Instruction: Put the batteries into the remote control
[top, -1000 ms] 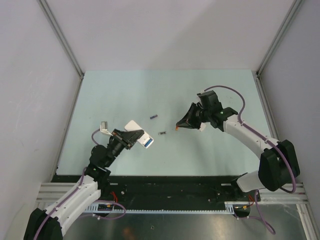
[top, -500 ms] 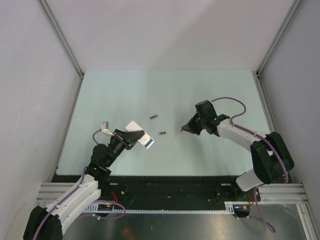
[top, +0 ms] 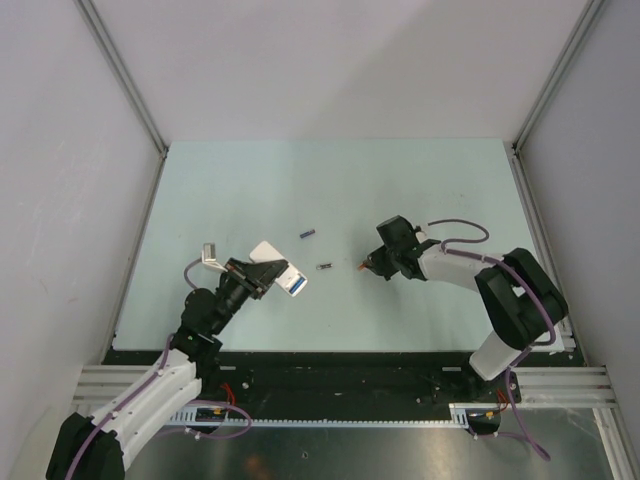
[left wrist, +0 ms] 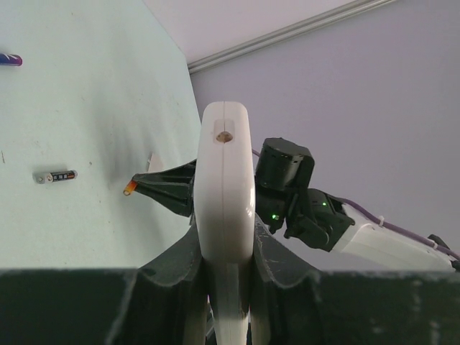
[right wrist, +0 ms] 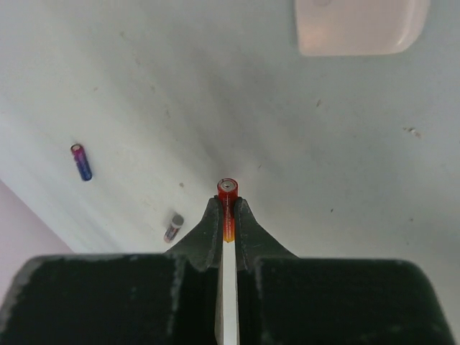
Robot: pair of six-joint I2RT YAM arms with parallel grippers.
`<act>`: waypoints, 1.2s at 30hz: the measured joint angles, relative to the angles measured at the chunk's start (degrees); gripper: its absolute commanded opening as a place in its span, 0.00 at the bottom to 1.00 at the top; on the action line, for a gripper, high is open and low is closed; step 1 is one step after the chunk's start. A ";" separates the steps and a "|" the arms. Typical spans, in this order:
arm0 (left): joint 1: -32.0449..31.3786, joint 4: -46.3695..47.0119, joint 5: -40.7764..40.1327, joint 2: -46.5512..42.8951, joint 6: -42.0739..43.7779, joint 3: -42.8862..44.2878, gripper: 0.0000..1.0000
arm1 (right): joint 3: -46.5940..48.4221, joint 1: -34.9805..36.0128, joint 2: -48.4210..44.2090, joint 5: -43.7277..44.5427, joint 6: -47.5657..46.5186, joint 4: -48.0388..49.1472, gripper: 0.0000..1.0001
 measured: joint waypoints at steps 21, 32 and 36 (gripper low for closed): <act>-0.22 -0.17 -0.13 -0.24 -0.02 0.00 0.00 | -0.13 -1.31 3.04 -3.61 -2.67 2.84 0.40; -0.22 -0.20 -0.04 0.39 0.28 0.00 0.00 | 2.73 0.09 -3.98 -7.76 -31.82 -4.13 0.58; -0.22 -0.39 -0.07 0.44 0.79 0.00 0.00 | 7.10 1.84 -3.13 -5.51 -46.95 -7.17 0.73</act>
